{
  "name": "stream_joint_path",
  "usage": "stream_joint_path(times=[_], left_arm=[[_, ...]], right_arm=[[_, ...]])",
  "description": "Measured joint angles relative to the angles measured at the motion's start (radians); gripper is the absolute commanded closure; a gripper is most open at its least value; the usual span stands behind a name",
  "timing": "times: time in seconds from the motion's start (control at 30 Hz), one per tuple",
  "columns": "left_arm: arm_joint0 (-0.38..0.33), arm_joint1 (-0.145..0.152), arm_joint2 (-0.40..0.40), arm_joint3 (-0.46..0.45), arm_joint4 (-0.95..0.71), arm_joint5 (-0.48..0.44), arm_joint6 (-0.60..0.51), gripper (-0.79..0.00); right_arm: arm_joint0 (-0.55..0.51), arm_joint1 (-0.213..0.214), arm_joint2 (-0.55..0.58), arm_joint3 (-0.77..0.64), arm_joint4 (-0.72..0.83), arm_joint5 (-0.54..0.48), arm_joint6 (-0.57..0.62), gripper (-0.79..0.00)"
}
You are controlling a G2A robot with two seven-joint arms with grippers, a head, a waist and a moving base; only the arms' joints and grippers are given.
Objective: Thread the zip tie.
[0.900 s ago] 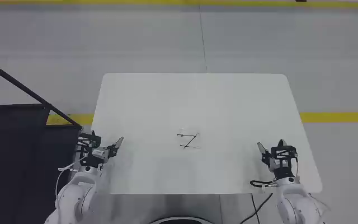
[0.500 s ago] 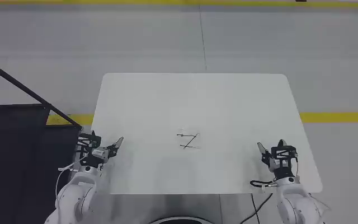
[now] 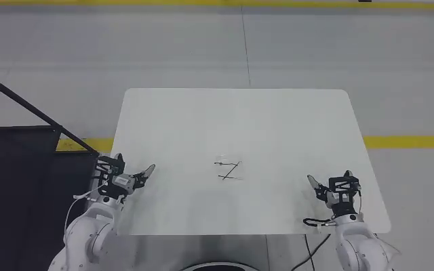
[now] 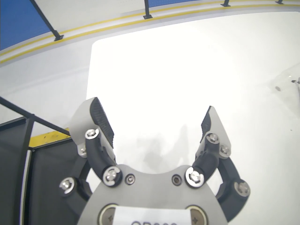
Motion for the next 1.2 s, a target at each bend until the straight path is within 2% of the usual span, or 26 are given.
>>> stream_joint_path(times=[0.17,0.4,0.57,0.93,1.03,1.13,1.2], left_arm=[[-0.054,0.006,0.003,0.007,-0.097,-0.177,-0.056,-0.785],[-0.095,0.013,0.02,0.009,-0.206,-0.347,-0.11,-0.785],[-0.122,0.021,0.021,0.014,-0.331,-0.478,-0.228,-0.785],[-0.118,0.021,0.026,0.022,-0.344,-0.465,-0.231,-0.785],[-0.128,0.02,0.044,0.036,-0.433,-0.453,-0.268,-0.785],[-0.158,0.02,0.073,0.045,-0.542,-0.456,-0.34,-0.785],[-0.183,0.02,0.099,0.045,-0.612,-0.427,-0.401,-0.785]], right_arm=[[0.0,0.0,0.0,0.0,0.0,0.0,0.0,-0.785],[0.0,0.0,0.0,0.0,0.0,0.0,0.0,-0.785],[0.0,0.0,0.0,0.0,0.0,0.0,0.0,-0.785],[0.0,0.0,0.0,0.0,0.0,0.0,0.0,-0.785],[0.0,0.0,0.0,0.0,0.0,0.0,0.0,-0.785],[0.0,0.0,0.0,0.0,0.0,0.0,0.0,-0.785],[0.0,0.0,0.0,0.0,0.0,0.0,0.0,-0.785]])
